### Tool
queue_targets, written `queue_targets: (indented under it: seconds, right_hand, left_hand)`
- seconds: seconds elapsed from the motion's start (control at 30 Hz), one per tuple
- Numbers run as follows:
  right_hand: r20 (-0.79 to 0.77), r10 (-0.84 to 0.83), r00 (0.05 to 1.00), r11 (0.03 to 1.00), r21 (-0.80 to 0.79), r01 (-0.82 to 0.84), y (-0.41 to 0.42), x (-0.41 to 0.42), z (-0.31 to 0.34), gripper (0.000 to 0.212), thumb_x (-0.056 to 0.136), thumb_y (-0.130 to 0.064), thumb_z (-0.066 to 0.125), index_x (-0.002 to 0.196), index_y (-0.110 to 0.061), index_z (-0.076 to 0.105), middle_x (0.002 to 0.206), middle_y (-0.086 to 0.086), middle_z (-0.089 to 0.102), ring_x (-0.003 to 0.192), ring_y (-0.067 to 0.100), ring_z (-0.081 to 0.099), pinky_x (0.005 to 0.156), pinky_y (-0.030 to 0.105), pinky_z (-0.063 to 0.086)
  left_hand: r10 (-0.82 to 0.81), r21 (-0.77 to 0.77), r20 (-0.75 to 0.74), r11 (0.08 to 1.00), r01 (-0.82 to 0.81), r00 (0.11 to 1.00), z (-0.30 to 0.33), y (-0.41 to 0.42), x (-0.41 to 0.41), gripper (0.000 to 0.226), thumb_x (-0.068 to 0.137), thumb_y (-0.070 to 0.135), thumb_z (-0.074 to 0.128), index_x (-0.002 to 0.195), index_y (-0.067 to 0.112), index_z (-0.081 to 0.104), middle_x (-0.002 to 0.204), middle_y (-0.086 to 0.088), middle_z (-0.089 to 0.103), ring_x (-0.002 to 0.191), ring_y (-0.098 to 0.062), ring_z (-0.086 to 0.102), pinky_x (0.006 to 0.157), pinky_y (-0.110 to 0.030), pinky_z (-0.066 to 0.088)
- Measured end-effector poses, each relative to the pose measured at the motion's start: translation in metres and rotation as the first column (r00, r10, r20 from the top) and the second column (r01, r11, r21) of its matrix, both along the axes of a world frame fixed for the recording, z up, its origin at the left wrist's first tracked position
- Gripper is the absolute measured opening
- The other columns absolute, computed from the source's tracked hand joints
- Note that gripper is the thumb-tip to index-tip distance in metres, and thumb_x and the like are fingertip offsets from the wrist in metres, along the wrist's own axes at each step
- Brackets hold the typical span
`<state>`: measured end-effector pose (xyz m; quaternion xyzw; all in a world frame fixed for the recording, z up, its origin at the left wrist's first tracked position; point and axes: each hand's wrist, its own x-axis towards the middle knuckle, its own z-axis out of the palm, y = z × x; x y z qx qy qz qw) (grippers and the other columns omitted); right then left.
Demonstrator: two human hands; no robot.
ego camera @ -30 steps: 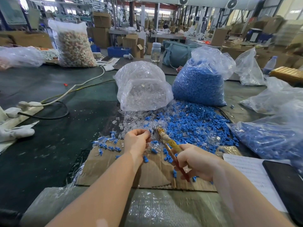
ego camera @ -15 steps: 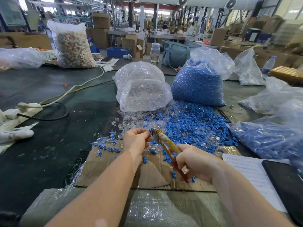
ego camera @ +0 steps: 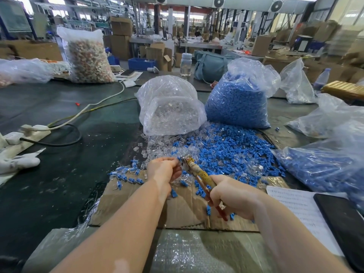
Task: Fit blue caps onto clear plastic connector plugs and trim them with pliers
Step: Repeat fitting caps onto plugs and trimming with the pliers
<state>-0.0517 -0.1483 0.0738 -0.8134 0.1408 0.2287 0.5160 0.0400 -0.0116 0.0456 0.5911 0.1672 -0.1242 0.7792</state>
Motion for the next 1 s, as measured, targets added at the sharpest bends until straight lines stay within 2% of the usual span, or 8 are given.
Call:
queue_targets:
  seconds: [0.13,0.27,0.4,0.53,0.63,0.73,0.83,1.0]
  right_hand:
    - [0.012,0.002,1.000,1.000,-0.031,-0.002,-0.0005,-0.0002,-0.0014,0.030,0.076,0.012,0.038,0.084,-0.016,0.044,0.091,0.011,0.042,0.082,0.025,0.045,0.061,0.032,0.043]
    - [0.009,0.011,1.000,0.999,-0.040,-0.010,-0.0007,-0.0012,-0.0019,0.035,0.075,0.010,0.039,0.081,-0.025,0.040,0.092,0.011,0.044,0.081,0.026,0.044,0.064,0.034,0.041]
    - [0.014,0.027,1.000,0.999,-0.029,-0.026,-0.0014,-0.0024,-0.0019,0.027,0.073,0.011,0.040,0.091,-0.009,0.044,0.090,0.010,0.041,0.084,0.026,0.042,0.067,0.036,0.039]
    - [0.029,0.046,0.999,0.999,-0.030,-0.046,-0.0024,-0.0014,-0.0021,0.048,0.075,0.013,0.038,0.116,-0.010,0.049,0.091,0.009,0.039,0.085,0.025,0.043,0.068,0.035,0.039]
    - [0.050,0.059,0.997,0.997,-0.062,-0.056,0.0001,-0.0015,-0.0020,0.047,0.077,0.013,0.037,0.115,-0.012,0.049,0.091,0.010,0.041,0.080,0.024,0.045,0.067,0.033,0.040]
    - [0.097,0.044,0.994,0.992,-0.121,-0.032,0.0014,-0.0012,-0.0040,0.048,0.079,0.011,0.038,0.111,-0.023,0.049,0.084,0.009,0.048,0.064,0.021,0.045,0.050,0.026,0.038]
    - [0.136,0.056,0.989,0.983,-0.184,-0.030,0.0005,0.0010,-0.0060,0.053,0.079,0.009,0.036,0.112,-0.031,0.046,0.079,0.007,0.051,0.061,0.021,0.042,0.048,0.025,0.034]
    - [0.120,0.024,0.992,0.995,-0.094,-0.012,0.0030,-0.0024,-0.0093,0.045,0.071,0.013,0.039,0.104,-0.014,0.052,0.082,0.010,0.045,0.073,0.023,0.042,0.052,0.029,0.033]
  left_hand:
    - [0.002,-0.086,-0.058,0.996,-0.007,0.998,0.0022,0.0008,-0.0007,0.012,0.085,-0.006,0.058,0.076,0.002,0.060,0.065,-0.010,0.060,0.038,-0.009,0.058,0.040,-0.019,0.051]
    - [-0.014,-0.148,-0.118,0.989,-0.003,0.993,0.0028,0.0012,-0.0011,0.010,0.086,-0.004,0.057,0.078,0.002,0.059,0.067,-0.009,0.059,0.040,-0.009,0.058,0.042,-0.018,0.052]
    - [0.013,-0.073,-0.062,0.997,-0.017,0.998,0.0006,0.0013,-0.0029,0.011,0.085,-0.006,0.058,0.077,0.002,0.059,0.066,-0.010,0.059,0.042,-0.011,0.059,0.041,-0.018,0.051]
    - [-0.011,0.013,0.006,1.000,0.011,1.000,-0.0001,0.0021,-0.0020,0.013,0.084,-0.008,0.058,0.077,0.002,0.059,0.067,-0.012,0.059,0.054,-0.016,0.057,0.044,-0.019,0.051]
    - [-0.012,0.029,0.012,1.000,0.012,1.000,0.0005,0.0030,-0.0010,0.012,0.084,-0.009,0.058,0.078,0.001,0.059,0.067,-0.013,0.059,0.054,-0.017,0.057,0.044,-0.019,0.051]
    - [-0.017,0.041,0.022,0.999,0.016,1.000,-0.0008,0.0047,-0.0005,0.009,0.084,-0.009,0.058,0.081,0.000,0.060,0.067,-0.012,0.060,0.055,-0.017,0.058,0.045,-0.019,0.052]
    - [-0.013,0.055,0.035,0.998,0.011,0.999,-0.0040,0.0054,-0.0010,0.009,0.084,-0.009,0.058,0.082,0.000,0.060,0.069,-0.012,0.060,0.057,-0.017,0.058,0.049,-0.020,0.052]
    - [0.001,0.013,0.050,1.000,-0.002,0.999,-0.0062,0.0062,-0.0027,0.007,0.085,-0.006,0.058,0.083,0.000,0.061,0.070,-0.010,0.060,0.056,-0.015,0.058,0.048,-0.018,0.052]
